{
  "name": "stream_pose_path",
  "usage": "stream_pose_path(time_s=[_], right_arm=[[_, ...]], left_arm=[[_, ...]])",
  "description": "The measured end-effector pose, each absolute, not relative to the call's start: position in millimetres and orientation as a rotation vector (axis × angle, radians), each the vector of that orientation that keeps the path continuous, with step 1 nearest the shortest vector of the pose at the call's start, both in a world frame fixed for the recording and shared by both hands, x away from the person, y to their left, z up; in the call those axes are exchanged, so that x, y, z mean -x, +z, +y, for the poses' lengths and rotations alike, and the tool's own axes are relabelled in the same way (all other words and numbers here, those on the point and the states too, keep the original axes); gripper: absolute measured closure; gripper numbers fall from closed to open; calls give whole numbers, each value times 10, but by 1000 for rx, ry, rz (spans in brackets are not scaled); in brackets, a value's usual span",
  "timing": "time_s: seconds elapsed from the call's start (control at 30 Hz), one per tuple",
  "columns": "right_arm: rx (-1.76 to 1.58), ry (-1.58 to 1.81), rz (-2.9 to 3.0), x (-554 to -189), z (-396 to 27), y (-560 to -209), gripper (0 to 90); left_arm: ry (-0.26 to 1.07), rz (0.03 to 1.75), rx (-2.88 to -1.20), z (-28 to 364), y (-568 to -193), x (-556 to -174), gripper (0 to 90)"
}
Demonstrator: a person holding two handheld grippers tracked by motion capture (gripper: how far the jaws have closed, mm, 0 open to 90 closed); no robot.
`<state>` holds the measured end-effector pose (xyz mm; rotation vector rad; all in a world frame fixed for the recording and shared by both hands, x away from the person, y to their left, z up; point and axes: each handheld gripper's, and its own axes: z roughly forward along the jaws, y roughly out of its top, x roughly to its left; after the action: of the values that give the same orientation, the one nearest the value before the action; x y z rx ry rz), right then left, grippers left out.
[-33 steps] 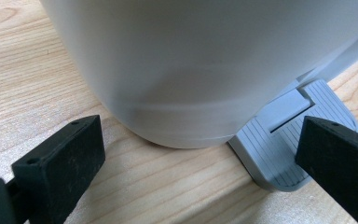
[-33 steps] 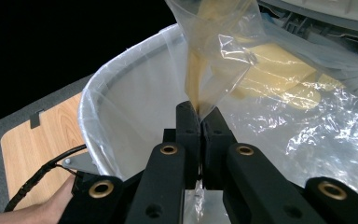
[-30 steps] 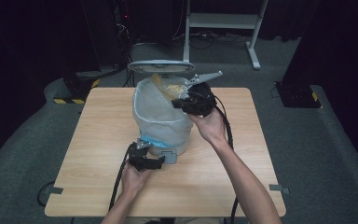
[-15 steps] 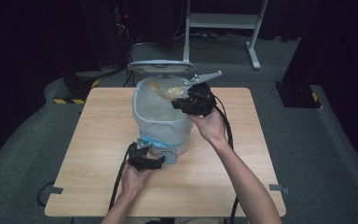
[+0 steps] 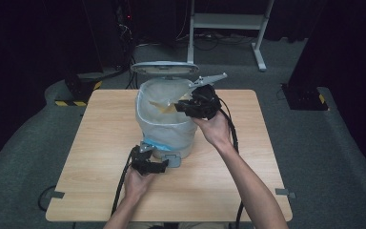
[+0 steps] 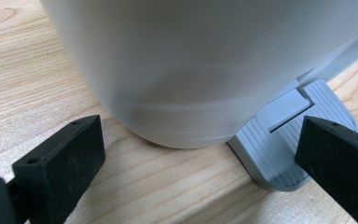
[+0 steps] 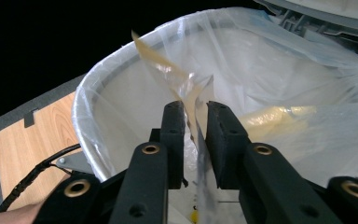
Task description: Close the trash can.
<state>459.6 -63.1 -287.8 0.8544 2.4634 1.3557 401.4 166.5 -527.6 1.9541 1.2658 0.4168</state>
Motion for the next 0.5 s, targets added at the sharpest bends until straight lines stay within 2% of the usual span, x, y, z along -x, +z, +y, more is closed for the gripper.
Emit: stream_pose_path(time_s=[0.17,0.5], right_arm=[[-882,1374,2441,-4603,-654,-2894,668],[-904,1387,2396,-4596,-712,-2896,590]], left_arm=[[417,1266,-1954,1665,-5276,-4013,15],[415,1268,-1952,1663,-5277,-4012,15]])
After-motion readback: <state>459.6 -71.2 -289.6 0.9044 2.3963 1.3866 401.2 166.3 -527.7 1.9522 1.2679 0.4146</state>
